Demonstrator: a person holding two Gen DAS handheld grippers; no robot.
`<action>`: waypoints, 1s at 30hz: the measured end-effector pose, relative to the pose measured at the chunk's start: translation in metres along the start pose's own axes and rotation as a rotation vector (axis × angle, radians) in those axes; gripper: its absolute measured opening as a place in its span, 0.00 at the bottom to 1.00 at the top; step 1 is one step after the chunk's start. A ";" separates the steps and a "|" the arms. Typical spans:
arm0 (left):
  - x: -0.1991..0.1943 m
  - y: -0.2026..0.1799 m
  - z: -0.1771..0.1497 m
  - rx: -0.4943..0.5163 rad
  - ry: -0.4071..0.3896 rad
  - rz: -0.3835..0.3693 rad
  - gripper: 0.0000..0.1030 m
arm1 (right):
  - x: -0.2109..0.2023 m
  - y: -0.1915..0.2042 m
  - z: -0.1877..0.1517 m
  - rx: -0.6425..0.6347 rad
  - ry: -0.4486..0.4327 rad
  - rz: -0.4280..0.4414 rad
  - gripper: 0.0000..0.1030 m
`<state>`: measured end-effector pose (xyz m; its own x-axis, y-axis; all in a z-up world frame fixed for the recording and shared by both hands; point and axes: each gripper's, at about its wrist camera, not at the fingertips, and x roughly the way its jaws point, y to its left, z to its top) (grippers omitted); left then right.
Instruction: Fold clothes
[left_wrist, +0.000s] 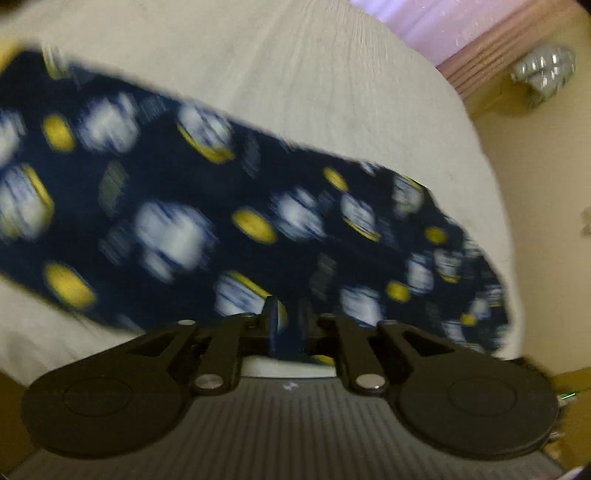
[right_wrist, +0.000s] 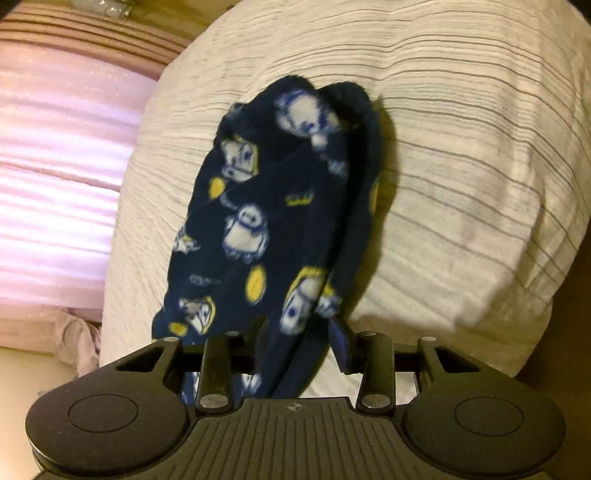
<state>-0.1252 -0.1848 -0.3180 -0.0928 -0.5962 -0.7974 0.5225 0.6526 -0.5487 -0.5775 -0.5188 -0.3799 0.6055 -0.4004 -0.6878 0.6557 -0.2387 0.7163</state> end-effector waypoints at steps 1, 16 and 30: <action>0.007 0.000 -0.005 -0.050 0.006 -0.008 0.23 | 0.002 -0.003 0.002 0.004 0.003 0.007 0.40; 0.052 0.033 -0.036 -0.486 -0.018 -0.070 0.23 | 0.006 -0.015 0.023 0.016 -0.009 0.044 0.40; 0.058 0.038 -0.036 -0.473 -0.034 -0.076 0.08 | 0.002 -0.018 0.042 0.013 -0.050 0.048 0.32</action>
<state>-0.1414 -0.1778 -0.3943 -0.0840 -0.6605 -0.7462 0.0719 0.7428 -0.6656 -0.6064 -0.5526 -0.3892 0.6128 -0.4551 -0.6461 0.6202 -0.2298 0.7501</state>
